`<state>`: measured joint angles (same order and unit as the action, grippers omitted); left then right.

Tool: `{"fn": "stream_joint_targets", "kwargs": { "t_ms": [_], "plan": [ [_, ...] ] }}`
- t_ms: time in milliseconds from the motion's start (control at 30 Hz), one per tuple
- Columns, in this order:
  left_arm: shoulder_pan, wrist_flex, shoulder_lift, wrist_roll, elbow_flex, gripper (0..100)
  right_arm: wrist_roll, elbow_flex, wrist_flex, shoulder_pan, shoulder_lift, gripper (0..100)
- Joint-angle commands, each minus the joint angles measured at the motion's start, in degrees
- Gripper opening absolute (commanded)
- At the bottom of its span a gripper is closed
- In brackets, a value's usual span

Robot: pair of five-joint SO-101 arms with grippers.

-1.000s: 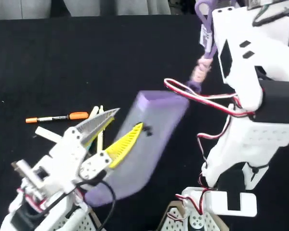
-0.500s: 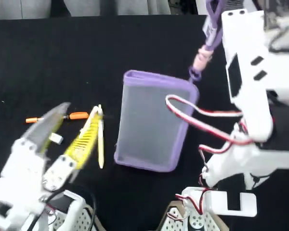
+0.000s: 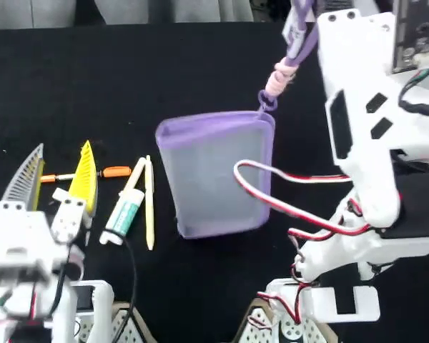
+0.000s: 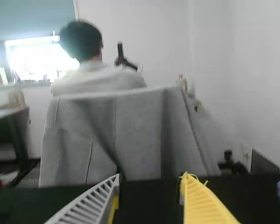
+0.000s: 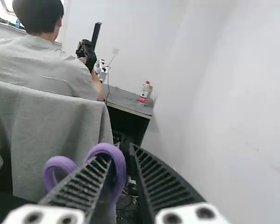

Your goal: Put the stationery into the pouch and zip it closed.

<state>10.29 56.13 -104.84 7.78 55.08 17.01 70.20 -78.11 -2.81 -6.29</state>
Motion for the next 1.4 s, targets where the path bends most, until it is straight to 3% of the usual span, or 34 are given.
{"fn": "stream_joint_targets", "kwargs": {
  "t_ms": [0, 200, 433, 633, 833, 1033, 1267, 1367],
  "plan": [
    [2.07, 0.70, 0.35, 0.79, 7.78, 21, -0.53, 2.07, -3.43, -2.11, -2.33, 1.2],
    [4.62, -0.35, 0.35, 0.79, 21.23, 21, -0.18, 4.44, -11.69, -3.34, -6.11, 1.2],
    [4.35, -11.16, 0.35, 0.70, 33.45, 21, -0.18, 4.18, -16.53, -3.34, -6.99, 1.2],
    [-0.22, -5.54, 0.44, 0.18, 31.87, 21, -0.09, 4.79, -19.25, -3.08, -7.52, 1.2],
    [-0.66, -1.67, 3.43, -10.20, 25.19, 21, -0.09, 4.35, -19.78, -3.16, -8.84, 1.2],
    [6.81, -1.85, 26.55, -16.97, 9.36, 21, -0.09, 4.26, -19.87, -3.34, -8.40, 1.2],
    [12.70, -1.23, 64.44, -41.05, -9.01, 21, -0.09, 4.18, -19.87, -3.34, -8.40, 1.2],
    [15.34, -1.23, 78.51, -47.30, -12.53, 21, -0.09, 4.18, -19.87, -3.34, -8.40, 1.2]
  ]
}}
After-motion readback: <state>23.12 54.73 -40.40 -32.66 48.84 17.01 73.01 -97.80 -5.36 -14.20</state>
